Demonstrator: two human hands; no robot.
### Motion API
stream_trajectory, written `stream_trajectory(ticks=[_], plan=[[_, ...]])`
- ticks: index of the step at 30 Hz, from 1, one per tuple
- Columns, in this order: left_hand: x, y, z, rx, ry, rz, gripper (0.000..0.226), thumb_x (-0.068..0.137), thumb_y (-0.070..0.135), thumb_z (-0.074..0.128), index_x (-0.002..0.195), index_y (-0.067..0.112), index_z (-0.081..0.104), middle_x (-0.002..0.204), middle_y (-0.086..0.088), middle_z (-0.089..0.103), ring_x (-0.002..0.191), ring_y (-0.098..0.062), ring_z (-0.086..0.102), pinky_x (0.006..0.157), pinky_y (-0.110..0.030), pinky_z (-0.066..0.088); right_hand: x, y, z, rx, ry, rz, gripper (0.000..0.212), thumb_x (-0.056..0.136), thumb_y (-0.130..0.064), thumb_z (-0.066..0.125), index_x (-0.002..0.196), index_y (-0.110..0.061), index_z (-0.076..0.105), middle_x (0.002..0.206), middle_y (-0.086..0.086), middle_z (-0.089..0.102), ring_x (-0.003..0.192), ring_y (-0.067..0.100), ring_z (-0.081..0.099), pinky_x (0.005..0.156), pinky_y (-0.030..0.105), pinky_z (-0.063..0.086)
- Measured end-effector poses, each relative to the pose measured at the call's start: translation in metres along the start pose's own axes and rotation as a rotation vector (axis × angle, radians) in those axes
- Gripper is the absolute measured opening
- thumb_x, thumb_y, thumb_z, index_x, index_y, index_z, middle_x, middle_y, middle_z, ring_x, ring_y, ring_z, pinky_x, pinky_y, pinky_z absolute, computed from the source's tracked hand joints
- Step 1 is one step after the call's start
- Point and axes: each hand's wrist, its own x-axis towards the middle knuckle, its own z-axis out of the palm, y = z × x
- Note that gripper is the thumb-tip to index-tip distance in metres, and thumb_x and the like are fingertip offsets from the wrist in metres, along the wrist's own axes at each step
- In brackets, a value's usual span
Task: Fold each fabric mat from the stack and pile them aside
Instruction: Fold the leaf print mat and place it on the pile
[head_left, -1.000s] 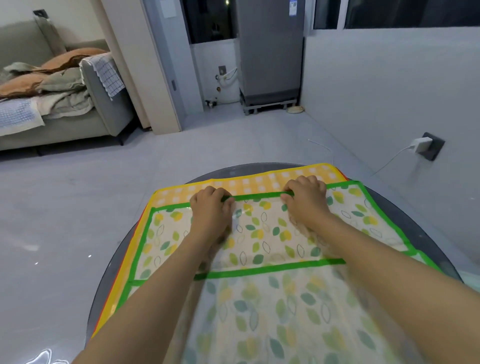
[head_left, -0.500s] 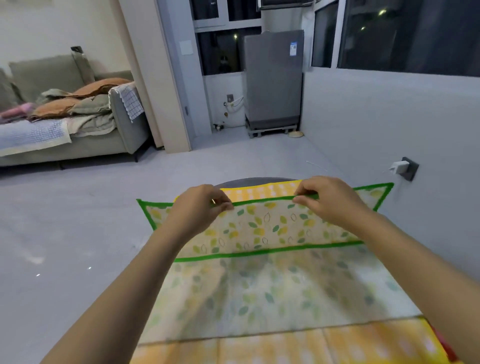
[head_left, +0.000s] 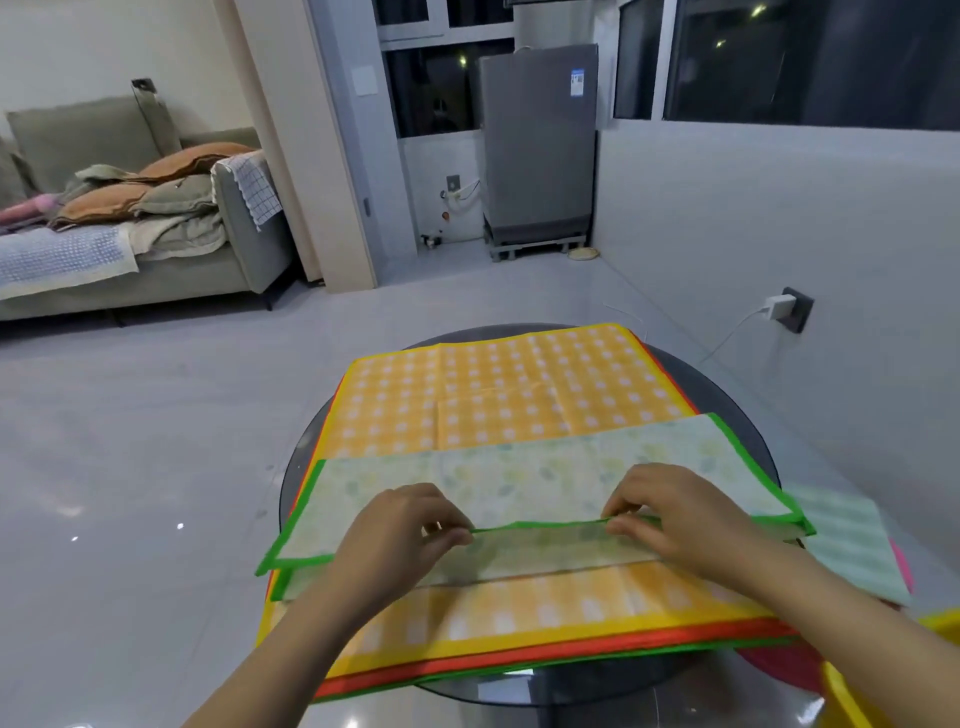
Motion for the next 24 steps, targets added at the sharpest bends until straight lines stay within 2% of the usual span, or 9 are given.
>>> stream_trajectory(ticks=[6,12,16,18,21,24], plan=[[-0.008,-0.009,0.017,0.012,-0.106,0.042,0.012,0.084,0.032,0.067,0.093,0.029,0.074,0.081,0.023,0.051,0.083,-0.001,0.053,0.072,-0.005,0.033,-0.009,0.007,0.016,-0.046,-0.055,0.002,0.015,0.085,-0.04,0.062,0.092,-0.029,0.069,0.086,-0.019,0.056,0.09,0.003,0.051,0.081,0.02,0.041],[-0.005,-0.01,0.012,0.003,-0.174,0.033,0.011,0.082,0.039,0.067,0.088,0.033,0.073,0.084,0.02,0.058,0.084,0.0,0.055,0.071,-0.011,0.041,-0.008,0.009,0.013,-0.065,-0.137,0.016,0.021,0.082,-0.05,0.061,0.096,-0.035,0.065,0.092,-0.017,0.055,0.094,0.001,0.046,0.085,0.022,0.041],[0.011,-0.003,0.014,-0.052,-0.145,0.013,0.016,0.084,0.044,0.063,0.083,0.031,0.072,0.083,0.014,0.06,0.076,-0.002,0.056,0.068,-0.016,0.045,0.004,0.006,0.011,-0.074,-0.157,0.015,0.024,0.079,-0.053,0.063,0.095,-0.035,0.065,0.092,-0.014,0.055,0.093,0.002,0.045,0.083,0.023,0.041],[0.023,0.0,0.02,-0.038,-0.085,0.024,0.022,0.086,0.047,0.059,0.086,0.029,0.072,0.085,0.015,0.059,0.078,-0.001,0.053,0.07,-0.018,0.043,0.012,0.002,0.014,-0.056,-0.139,0.009,0.027,0.079,-0.054,0.062,0.098,-0.035,0.064,0.095,-0.014,0.055,0.095,0.002,0.046,0.083,0.023,0.042],[0.044,0.002,0.034,0.004,0.007,0.031,0.026,0.091,0.044,0.053,0.101,0.027,0.069,0.102,0.009,0.06,0.097,-0.006,0.051,0.084,-0.026,0.041,0.028,-0.005,0.021,-0.048,-0.098,0.008,0.036,0.082,-0.055,0.059,0.111,-0.035,0.06,0.104,-0.016,0.054,0.102,0.003,0.045,0.085,0.021,0.04],[0.064,0.003,0.05,0.042,-0.004,-0.018,0.036,0.097,0.039,0.043,0.126,0.024,0.058,0.134,0.002,0.05,0.124,-0.014,0.044,0.103,-0.032,0.034,0.047,-0.008,0.031,-0.099,-0.053,0.001,0.042,0.086,-0.053,0.054,0.123,-0.033,0.055,0.115,-0.011,0.054,0.11,0.008,0.043,0.087,0.02,0.034]])
